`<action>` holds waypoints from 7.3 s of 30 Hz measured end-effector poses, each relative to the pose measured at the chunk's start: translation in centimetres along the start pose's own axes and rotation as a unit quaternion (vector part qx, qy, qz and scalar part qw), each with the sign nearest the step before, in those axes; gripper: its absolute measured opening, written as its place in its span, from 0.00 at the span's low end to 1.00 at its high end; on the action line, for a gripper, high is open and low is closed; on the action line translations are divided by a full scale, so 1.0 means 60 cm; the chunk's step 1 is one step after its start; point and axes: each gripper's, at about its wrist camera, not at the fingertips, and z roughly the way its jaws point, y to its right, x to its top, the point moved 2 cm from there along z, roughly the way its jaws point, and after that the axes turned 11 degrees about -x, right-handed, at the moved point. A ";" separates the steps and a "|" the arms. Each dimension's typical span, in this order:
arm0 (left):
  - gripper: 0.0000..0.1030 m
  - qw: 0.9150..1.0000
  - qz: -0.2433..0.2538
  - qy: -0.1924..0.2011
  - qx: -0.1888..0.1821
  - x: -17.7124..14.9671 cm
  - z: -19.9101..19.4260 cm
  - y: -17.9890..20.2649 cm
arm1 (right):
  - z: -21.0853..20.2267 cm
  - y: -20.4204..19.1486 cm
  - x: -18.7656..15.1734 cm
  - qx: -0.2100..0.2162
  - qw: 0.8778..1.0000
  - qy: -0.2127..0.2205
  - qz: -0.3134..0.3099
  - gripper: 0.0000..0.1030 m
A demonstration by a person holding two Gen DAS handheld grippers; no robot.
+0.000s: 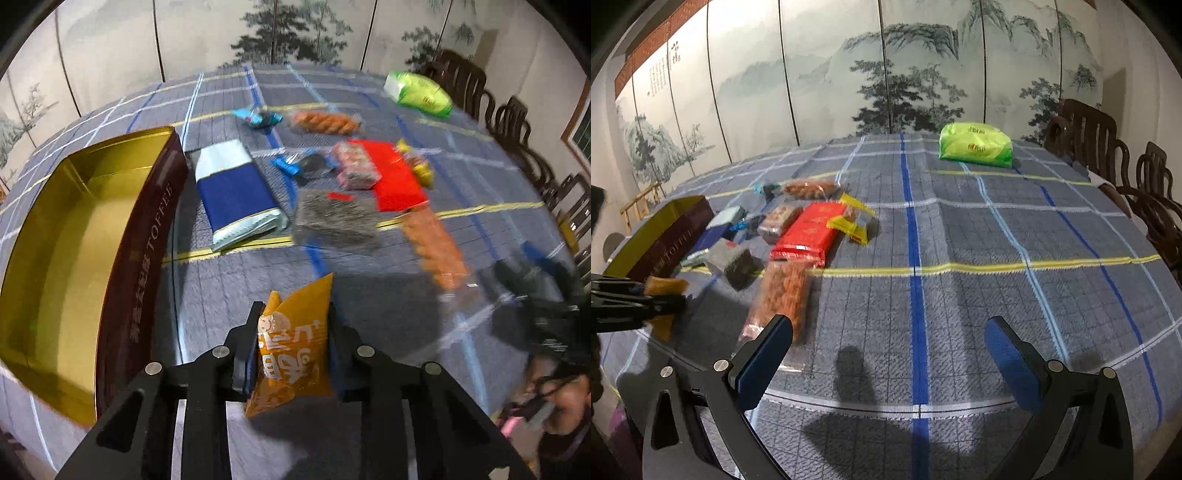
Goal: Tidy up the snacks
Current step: 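Carry the orange chip bag over the tin and open the left gripper, then grasp the clear bag of orange biscuits with the right gripper, then lower the biscuit bag into the tin and open the right gripper, then grasp the blue-and-white packet with the right gripper and lift it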
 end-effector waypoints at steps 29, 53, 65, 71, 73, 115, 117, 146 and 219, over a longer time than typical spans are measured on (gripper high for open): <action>0.26 0.994 0.024 0.073 0.071 0.017 -0.145 -0.025 | 0.023 -0.006 0.016 -0.006 1.000 -0.021 0.003 1.00; 0.26 0.981 0.015 0.002 0.191 0.132 -0.035 -0.282 | 0.058 0.014 0.020 -0.003 0.997 -0.063 0.047 1.00; 0.28 0.978 0.019 -0.036 0.203 0.166 0.017 -0.328 | 0.062 0.011 0.020 -0.010 0.997 -0.065 0.042 1.00; 0.35 0.976 0.015 -0.044 0.212 0.173 0.032 -0.344 | 0.062 0.010 0.020 -0.010 0.997 -0.065 0.042 1.00; 0.51 0.975 0.019 -0.044 0.215 0.172 0.030 -0.343 | 0.062 0.010 0.020 -0.010 0.997 -0.065 0.042 1.00; 0.98 0.949 -0.144 0.204 0.192 -0.194 -0.278 -0.240 | -0.070 -0.234 0.136 0.181 0.978 -0.066 -0.073 0.37; 0.98 0.952 -0.146 0.197 0.186 -0.196 -0.274 -0.236 | -0.071 -0.284 0.165 0.210 0.972 -0.068 -0.077 0.37; 0.98 0.959 -0.162 0.129 0.195 -0.200 -0.258 -0.280 | 0.145 -0.625 0.210 0.172 0.957 -0.190 -0.136 0.37; 0.99 0.994 0.026 0.089 0.050 -0.124 -0.205 -0.049 | 0.015 -0.036 0.164 0.088 0.990 -0.107 0.027 0.51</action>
